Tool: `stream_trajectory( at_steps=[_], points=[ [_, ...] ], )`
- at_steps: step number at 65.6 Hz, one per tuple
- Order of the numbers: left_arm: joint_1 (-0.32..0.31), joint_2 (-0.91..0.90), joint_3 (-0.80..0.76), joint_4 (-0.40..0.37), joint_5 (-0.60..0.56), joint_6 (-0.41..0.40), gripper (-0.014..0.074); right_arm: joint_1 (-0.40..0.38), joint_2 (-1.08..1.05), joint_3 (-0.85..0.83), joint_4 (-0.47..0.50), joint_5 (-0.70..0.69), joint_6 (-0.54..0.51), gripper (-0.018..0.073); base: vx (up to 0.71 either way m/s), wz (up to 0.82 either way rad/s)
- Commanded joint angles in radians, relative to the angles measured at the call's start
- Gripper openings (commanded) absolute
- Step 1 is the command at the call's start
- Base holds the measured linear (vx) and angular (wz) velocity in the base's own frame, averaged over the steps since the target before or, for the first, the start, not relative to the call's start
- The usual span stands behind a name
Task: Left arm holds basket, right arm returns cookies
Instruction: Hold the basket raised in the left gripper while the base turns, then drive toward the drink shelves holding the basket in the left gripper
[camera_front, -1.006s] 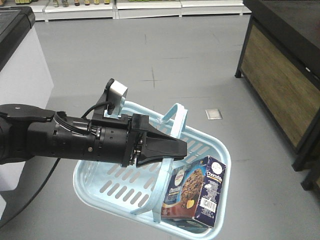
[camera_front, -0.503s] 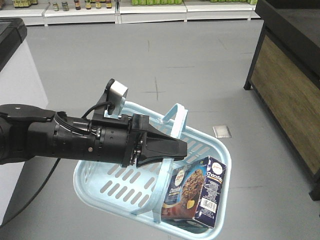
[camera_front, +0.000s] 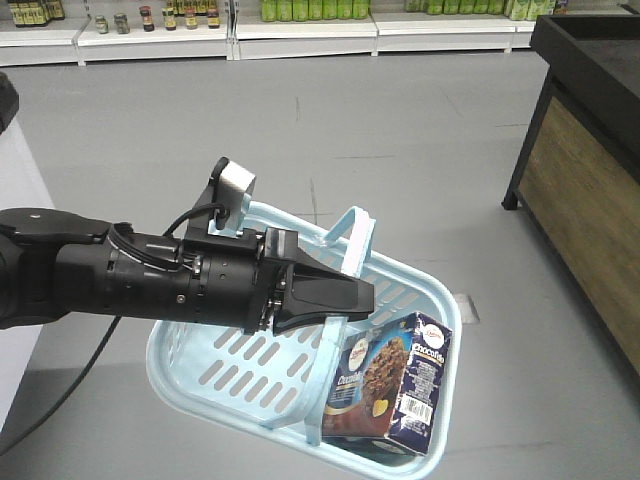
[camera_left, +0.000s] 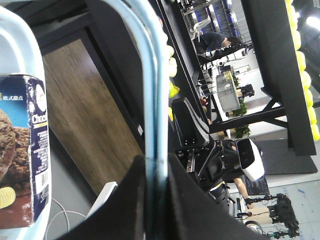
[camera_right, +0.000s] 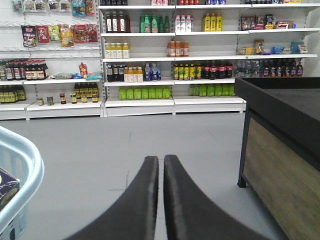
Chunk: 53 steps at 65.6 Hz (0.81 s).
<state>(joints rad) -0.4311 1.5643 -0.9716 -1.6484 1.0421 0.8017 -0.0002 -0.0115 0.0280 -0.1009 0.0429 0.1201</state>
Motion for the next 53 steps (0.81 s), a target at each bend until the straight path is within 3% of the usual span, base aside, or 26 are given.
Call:
stream_trajectory(
  at_steps=[1,53],
  points=[
    [-0.006,-0.045,-0.029,-0.124,0.055,0.015,-0.0003,0.001,-0.012,0.018,-0.002,-0.075,-0.007,-0.0006,0.42,0.00],
    [-0.006,-0.045,-0.029,-0.124,0.052,0.015,-0.0003,0.001,-0.012,0.018,-0.002,-0.075,-0.007,-0.0006,0.43,0.07]
  ],
)
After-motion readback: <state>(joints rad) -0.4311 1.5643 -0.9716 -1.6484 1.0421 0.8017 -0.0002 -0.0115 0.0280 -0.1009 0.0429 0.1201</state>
